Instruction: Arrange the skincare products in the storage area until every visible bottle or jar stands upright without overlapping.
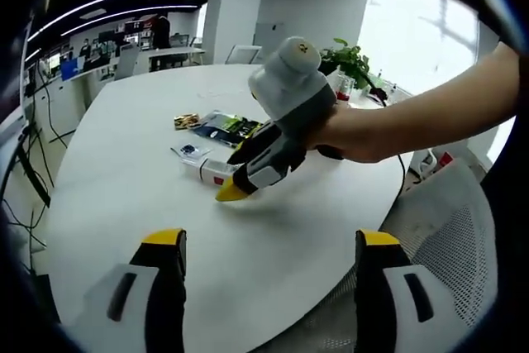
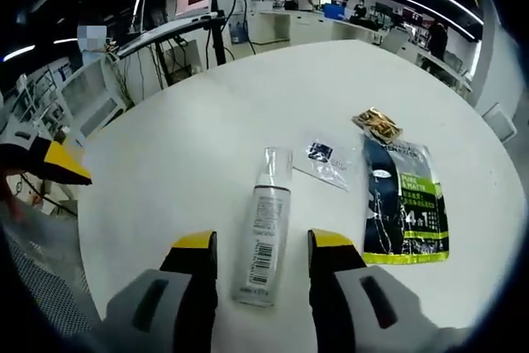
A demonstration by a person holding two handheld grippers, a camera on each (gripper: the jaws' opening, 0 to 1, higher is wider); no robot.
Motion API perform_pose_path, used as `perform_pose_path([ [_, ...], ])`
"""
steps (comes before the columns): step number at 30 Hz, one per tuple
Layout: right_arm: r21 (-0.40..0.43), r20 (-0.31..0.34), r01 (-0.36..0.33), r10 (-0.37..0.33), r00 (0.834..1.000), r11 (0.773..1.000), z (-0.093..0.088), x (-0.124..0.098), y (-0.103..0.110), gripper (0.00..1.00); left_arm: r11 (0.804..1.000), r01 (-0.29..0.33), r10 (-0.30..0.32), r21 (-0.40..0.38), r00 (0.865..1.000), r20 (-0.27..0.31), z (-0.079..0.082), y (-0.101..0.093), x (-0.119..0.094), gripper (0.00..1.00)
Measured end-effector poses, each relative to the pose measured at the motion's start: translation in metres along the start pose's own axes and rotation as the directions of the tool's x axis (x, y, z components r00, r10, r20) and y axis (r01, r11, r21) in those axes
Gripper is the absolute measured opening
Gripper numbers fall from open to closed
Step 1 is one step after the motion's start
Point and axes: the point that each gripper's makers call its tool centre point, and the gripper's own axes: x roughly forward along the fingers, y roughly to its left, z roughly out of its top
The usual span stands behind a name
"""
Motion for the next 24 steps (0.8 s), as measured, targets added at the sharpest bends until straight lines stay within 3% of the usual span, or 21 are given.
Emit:
perform_pose_path([
  [7,-0.019,0.000,-0.001,0.001,1.000,1.000,0.000,0.000,-0.001,0.30,1.000,-0.005,0.005,-0.004,1.000,-0.004,-0.001,0.001,0.000,0.79],
  [9,-0.084,-0.007,0.024,-0.025,1.000,0.996,-0.001,-0.002,-0.004,0.23,1.000,-0.004,0.004,-0.007,1.000,-0.003,0.000,0.001,0.000,0.79],
  [13,-0.087,0.029,0.006,-0.004,1.000,0.996,0.001,-0.003,-0.001,0.22,1.000,-0.005,0.005,-0.007,1.000,-0.005,-0.001,0.002,0.000,0.79],
  [20,0.005,0.052,-0.027,0.027,0.998,1.000,0.001,-0.009,0.001,0.21,1.000,-0.008,0.008,-0.007,1.000,-0.005,-0.001,0.002,0.000,0.79],
  [24,0.010,0.059,-0.036,0.036,0.998,0.999,0.001,-0.015,0.001,0.21,1.000,-0.009,0.009,-0.005,1.000,0.001,0.001,0.002,0.000,0.79],
])
